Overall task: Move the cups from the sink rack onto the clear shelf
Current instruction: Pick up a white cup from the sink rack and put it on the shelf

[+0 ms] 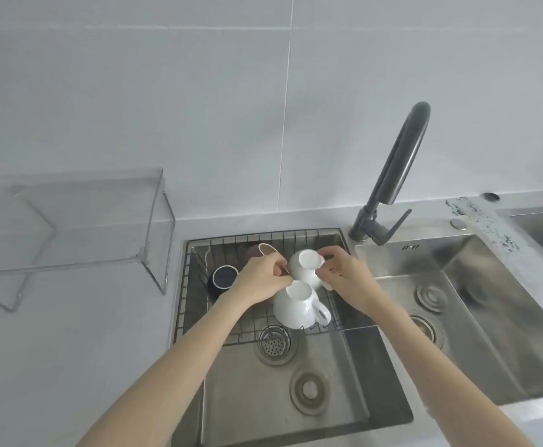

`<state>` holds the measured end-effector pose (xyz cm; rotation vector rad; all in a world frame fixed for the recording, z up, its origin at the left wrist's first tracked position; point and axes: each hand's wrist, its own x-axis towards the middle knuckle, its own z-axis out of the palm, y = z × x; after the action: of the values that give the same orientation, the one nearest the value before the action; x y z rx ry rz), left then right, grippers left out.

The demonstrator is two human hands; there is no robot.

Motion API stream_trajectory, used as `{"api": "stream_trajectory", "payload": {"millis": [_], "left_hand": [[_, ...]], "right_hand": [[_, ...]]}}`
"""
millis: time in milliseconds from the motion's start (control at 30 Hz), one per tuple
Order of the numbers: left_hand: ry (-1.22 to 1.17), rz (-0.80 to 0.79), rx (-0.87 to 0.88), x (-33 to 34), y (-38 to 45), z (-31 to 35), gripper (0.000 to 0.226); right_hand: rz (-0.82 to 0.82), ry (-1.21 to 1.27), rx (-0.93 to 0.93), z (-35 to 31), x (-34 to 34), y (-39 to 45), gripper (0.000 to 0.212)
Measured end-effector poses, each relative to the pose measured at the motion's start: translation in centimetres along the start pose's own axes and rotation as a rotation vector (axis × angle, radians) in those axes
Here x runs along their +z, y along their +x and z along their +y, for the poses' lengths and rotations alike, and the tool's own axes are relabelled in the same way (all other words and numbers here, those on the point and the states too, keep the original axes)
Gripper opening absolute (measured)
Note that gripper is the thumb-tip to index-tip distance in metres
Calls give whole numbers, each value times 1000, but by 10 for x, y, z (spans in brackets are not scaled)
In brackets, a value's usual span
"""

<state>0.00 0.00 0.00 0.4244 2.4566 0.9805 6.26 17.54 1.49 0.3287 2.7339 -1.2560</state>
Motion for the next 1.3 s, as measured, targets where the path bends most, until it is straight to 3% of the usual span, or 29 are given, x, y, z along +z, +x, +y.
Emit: {"api": "stream_trajectory", "payload": {"millis": [167, 400, 567, 867, 1067, 1300], "left_hand": [[-66, -119, -135, 31, 19, -26, 63], [-93, -170, -217, 61, 39, -54, 83], [-172, -132, -204, 69, 41, -59, 88], [-215, -15, -157, 66, 37, -58, 85], [-274, 145, -75, 14, 18, -34, 84], [-311, 438, 8, -116, -41, -8, 83]], "right_hand": [[-118, -25, 174, 43, 27, 6, 30], [-170, -65, 266, 68, 56, 22, 54], [-189, -9, 295, 73, 63, 28, 63], [-112, 122, 297, 70, 58, 27, 59], [-39, 157, 157, 18, 28, 30, 60], [-29, 176, -176, -122, 9, 39, 54]]}}
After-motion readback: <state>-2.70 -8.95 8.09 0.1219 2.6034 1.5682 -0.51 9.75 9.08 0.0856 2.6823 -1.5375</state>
